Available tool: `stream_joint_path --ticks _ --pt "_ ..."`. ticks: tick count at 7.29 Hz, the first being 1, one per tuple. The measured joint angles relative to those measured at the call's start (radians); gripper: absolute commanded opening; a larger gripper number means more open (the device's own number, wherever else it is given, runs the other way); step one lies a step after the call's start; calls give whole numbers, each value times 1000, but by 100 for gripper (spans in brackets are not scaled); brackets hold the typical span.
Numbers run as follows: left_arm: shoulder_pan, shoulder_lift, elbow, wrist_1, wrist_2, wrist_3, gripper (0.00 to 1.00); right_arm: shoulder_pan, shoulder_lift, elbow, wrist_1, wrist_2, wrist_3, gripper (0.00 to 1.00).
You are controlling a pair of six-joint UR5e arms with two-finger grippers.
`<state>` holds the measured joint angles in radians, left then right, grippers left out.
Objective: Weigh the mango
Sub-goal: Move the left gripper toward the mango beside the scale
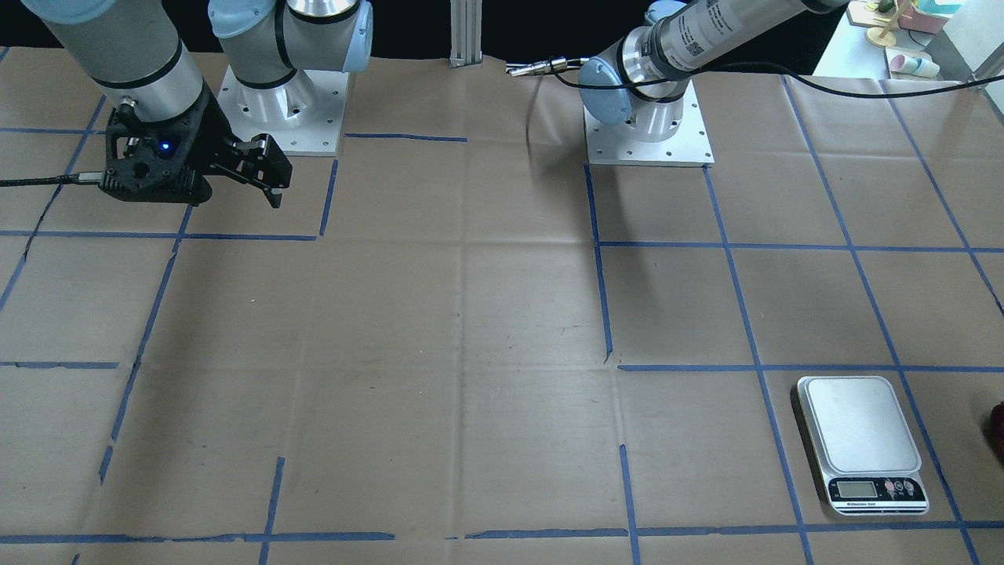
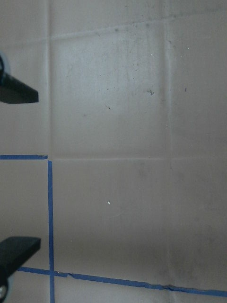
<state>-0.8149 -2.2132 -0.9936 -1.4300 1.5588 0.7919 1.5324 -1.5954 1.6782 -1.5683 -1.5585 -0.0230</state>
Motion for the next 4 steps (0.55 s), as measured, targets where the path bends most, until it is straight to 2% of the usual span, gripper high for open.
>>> stream_joint_path --ticks 2,4 --pt "6 -142 102 9 0 12 100 0 0 0 0 0 -1 100" --pt "1 -230 121 68 0 3 100 0 0 0 0 0 0 100"
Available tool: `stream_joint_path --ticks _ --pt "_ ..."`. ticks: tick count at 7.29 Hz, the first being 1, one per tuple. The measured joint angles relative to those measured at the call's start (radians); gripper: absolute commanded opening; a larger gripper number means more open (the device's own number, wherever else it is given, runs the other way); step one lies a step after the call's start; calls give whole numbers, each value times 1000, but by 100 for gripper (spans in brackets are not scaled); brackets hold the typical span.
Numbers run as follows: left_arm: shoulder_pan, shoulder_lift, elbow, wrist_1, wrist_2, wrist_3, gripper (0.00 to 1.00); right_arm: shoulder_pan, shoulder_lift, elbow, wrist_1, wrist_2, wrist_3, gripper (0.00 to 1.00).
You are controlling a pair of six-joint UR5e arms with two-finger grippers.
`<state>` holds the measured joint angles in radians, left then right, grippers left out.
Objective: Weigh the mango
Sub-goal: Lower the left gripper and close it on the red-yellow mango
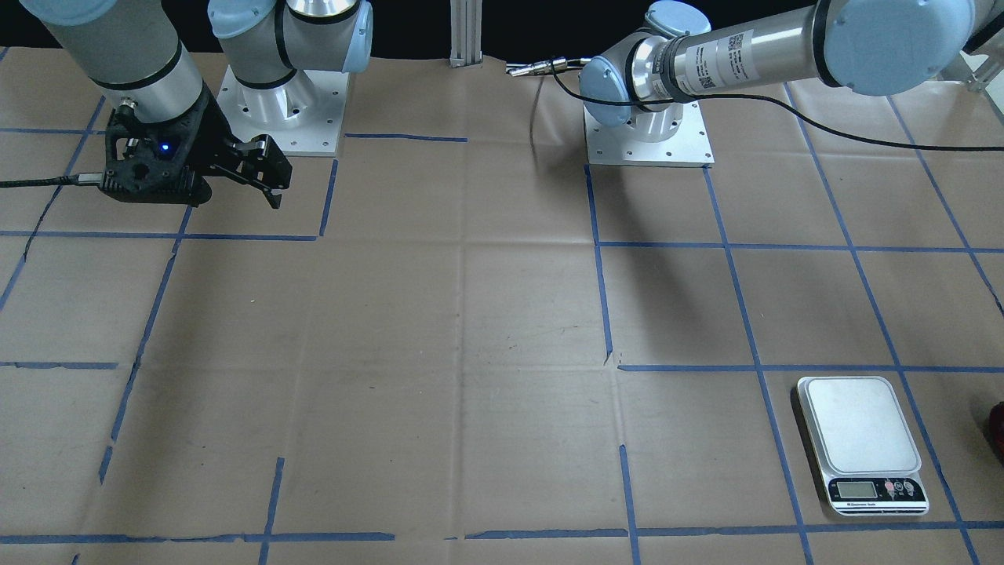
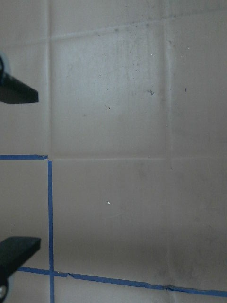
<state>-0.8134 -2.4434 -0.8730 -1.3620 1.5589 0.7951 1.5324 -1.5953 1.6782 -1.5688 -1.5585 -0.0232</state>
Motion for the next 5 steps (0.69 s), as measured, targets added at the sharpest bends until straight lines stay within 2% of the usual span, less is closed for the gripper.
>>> stream_joint_path --ticks 3,4,5 --pt "-2 -91 -9 33 3 -17 100 0 0 0 0 0 0 100" --pt "-2 -103 -13 34 7 -24 89 0 0 0 0 0 0 100" --pt "-1 -111 -14 33 12 -28 64 0 0 0 0 0 0 100"
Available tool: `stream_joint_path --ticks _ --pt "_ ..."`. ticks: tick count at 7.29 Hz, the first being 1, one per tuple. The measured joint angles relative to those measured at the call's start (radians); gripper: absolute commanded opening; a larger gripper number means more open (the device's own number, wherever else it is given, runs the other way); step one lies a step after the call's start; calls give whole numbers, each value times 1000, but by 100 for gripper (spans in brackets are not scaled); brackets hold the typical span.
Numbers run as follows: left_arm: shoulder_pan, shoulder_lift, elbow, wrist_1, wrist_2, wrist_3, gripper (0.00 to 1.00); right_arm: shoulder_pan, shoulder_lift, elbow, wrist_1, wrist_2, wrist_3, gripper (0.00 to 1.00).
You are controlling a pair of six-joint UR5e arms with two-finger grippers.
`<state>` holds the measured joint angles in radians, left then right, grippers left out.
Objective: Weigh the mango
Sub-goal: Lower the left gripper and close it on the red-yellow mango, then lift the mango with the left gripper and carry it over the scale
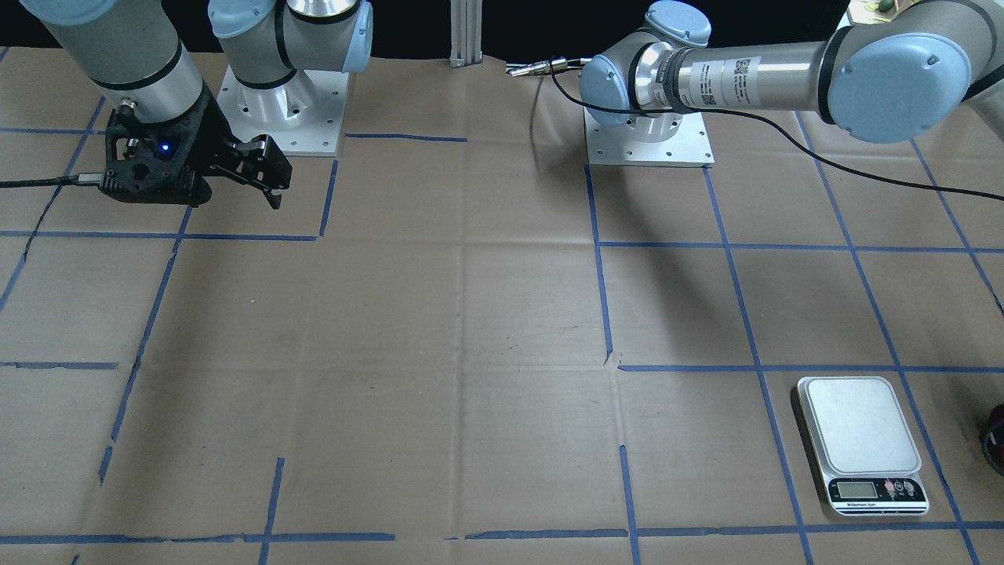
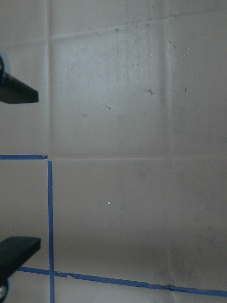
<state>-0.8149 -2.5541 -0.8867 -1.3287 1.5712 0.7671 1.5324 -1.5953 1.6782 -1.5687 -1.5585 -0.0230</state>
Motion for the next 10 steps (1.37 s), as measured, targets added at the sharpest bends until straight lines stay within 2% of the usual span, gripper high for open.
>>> stream_joint_path --ticks 2,4,6,8,10 --pt "0 -1 2 -5 8 -3 49 0 0 0 0 0 0 100" --pt "1 15 13 -13 10 -3 48 0 0 0 -1 0 0 100" --pt "-9 96 2 -45 10 -24 48 0 -1 0 -1 0 0 100" --pt "-77 230 -99 -98 7 -134 48 0 -1 0 -1 0 0 100" --pt "-177 328 -267 -60 4 -291 48 0 -1 0 -1 0 0 100"
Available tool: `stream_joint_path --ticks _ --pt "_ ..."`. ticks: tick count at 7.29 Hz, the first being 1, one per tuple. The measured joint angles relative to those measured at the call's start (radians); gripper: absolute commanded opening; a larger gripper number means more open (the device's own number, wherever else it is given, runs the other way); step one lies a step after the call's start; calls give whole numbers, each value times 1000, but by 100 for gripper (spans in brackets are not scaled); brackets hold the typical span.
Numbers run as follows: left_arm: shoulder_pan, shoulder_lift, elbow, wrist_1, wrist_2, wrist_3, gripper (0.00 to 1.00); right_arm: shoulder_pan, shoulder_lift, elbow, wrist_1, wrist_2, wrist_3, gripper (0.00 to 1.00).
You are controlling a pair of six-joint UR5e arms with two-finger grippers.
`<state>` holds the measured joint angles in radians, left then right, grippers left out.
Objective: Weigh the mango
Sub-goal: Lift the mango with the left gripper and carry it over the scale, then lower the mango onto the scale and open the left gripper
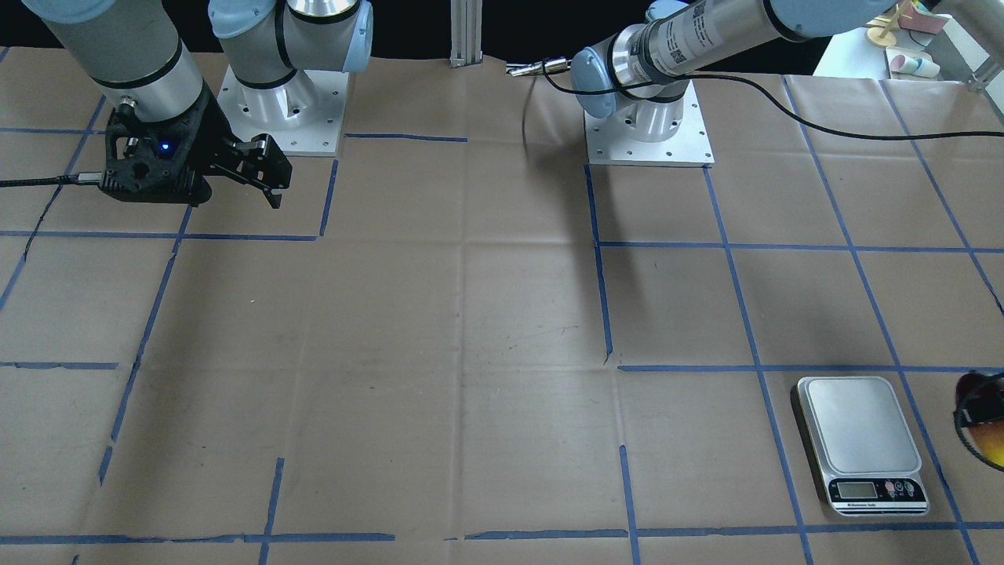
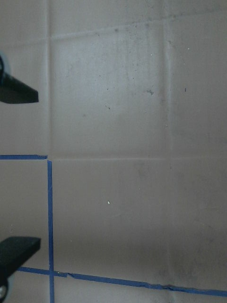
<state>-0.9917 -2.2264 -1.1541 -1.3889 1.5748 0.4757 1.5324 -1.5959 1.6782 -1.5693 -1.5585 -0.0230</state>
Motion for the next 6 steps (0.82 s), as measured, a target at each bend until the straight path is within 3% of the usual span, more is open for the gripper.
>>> stream_joint_path --ticks 3,5,6 --pt "-70 -10 -114 85 0 -86 51 0 0 0 0 0 0 100" --pt "-78 -35 -128 103 2 -108 100 0 0 0 0 0 0 100" --pt "-80 -39 -127 106 2 -112 100 0 0 0 0 0 0 100"
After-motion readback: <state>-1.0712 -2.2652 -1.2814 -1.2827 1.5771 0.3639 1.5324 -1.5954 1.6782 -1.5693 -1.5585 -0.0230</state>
